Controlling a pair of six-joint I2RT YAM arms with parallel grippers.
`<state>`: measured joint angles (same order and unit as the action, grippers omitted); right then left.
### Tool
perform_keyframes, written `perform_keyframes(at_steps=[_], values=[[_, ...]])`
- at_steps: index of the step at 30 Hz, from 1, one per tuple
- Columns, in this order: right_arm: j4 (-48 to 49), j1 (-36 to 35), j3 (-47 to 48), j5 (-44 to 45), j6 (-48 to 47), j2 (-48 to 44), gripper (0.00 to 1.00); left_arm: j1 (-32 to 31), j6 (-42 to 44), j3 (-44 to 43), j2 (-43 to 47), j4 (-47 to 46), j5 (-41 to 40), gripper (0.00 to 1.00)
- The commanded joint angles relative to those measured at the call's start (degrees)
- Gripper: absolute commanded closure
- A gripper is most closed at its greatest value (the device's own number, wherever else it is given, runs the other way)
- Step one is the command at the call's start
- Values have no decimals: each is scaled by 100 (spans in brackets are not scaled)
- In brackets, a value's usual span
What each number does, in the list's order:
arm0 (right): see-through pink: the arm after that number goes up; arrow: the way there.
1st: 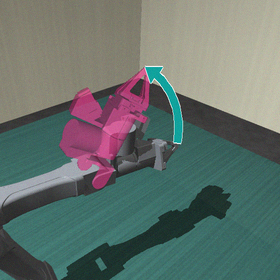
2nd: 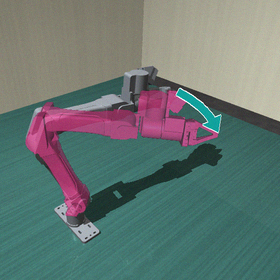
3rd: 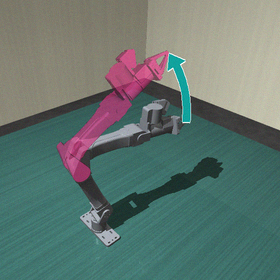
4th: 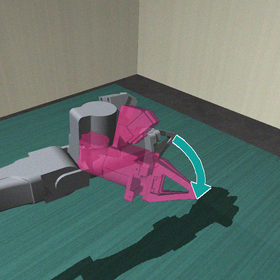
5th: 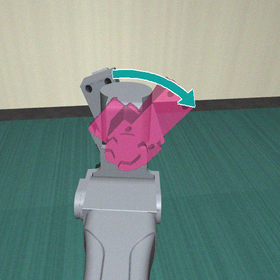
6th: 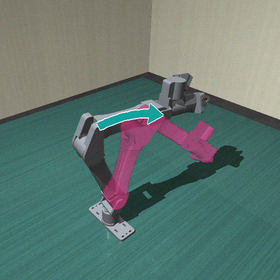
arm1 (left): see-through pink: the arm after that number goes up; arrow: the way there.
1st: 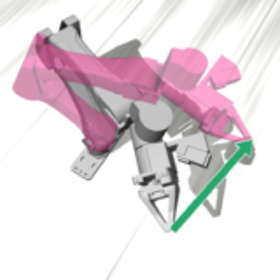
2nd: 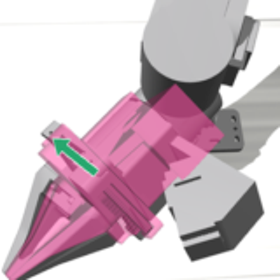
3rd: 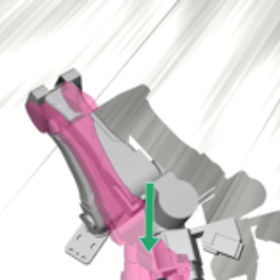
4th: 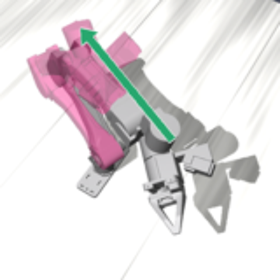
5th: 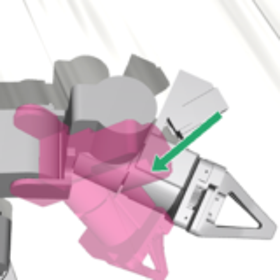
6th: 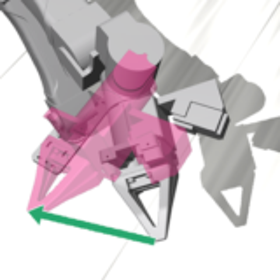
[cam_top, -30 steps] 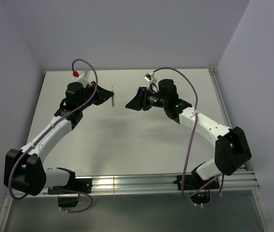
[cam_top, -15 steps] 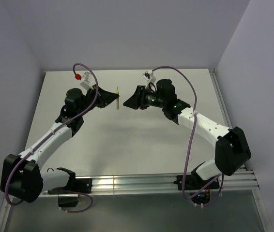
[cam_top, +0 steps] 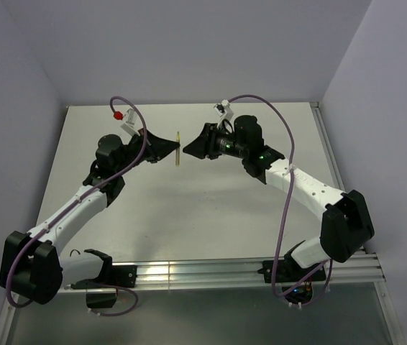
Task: Insert the pens into the pen caps
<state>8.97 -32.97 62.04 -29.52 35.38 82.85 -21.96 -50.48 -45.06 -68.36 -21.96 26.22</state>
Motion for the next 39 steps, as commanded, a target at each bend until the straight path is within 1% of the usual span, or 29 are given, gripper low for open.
perform_keyframes(at_steps=[1,7,19,25,36,39], values=[[263,28,414,86,31,-357,49,-37,82,155,261,-274,243,100],[272,19,519,95,136,-358,49,-54,91,252,306,-362,384,100],[280,28,599,139,277,-252,50,-397,161,155,253,-669,516,100],[280,19,564,139,330,-243,56,-450,170,146,288,-722,446,100],[263,-8,432,148,338,-269,59,-485,100,41,183,-898,314,100],[263,-34,405,183,338,-252,63,-485,65,-3,121,-925,323,100]])
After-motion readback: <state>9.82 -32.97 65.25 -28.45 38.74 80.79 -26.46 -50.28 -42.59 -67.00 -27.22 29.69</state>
